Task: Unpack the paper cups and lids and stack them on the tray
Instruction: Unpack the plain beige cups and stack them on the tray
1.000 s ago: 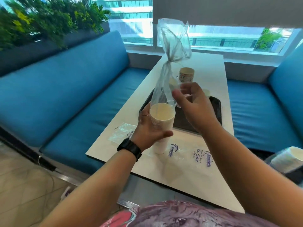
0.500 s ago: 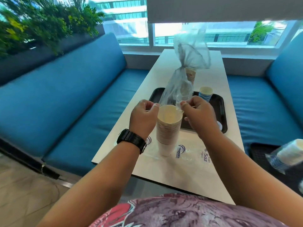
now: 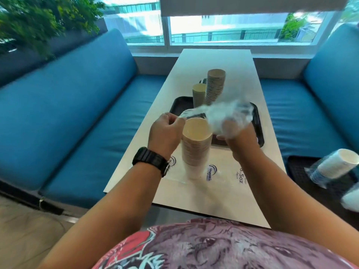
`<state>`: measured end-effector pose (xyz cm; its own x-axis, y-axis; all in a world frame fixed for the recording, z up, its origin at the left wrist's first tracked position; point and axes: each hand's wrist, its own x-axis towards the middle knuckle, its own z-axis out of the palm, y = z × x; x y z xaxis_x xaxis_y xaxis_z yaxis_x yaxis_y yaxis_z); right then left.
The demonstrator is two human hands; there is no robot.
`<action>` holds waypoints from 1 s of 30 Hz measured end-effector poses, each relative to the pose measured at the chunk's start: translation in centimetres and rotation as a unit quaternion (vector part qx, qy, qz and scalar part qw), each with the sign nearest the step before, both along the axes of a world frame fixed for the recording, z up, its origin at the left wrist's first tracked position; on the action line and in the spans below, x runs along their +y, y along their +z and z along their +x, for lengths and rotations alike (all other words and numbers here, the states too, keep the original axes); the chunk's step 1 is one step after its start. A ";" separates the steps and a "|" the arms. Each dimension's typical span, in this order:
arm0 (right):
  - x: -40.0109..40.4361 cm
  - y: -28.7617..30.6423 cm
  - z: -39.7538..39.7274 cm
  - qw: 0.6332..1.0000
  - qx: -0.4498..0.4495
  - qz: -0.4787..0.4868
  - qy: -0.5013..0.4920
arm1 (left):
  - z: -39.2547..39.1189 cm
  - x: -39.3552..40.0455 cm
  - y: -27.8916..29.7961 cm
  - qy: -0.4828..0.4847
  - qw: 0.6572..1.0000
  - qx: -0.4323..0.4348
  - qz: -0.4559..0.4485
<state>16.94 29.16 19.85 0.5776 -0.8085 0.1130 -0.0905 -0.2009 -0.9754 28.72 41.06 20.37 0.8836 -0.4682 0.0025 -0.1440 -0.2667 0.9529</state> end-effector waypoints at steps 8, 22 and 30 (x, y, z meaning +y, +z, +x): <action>-0.7 -0.2 0.5 0.993 0.066 0.042 0.085 | 0.9 0.1 0.0 -0.062 0.985 0.152 -0.047; -0.7 -0.5 2.4 0.955 0.160 0.249 0.026 | 2.0 -0.9 -1.1 -0.028 0.938 0.346 -0.012; -0.4 -2.7 1.8 0.980 0.025 0.192 0.044 | 2.0 -0.3 -2.4 -0.062 0.929 0.357 -0.078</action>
<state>18.74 28.80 17.11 0.6446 -0.7323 -0.2196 -0.1394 0.1699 -0.9756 30.71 40.77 17.96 0.6257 -0.6097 -0.4865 0.5188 -0.1406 0.8433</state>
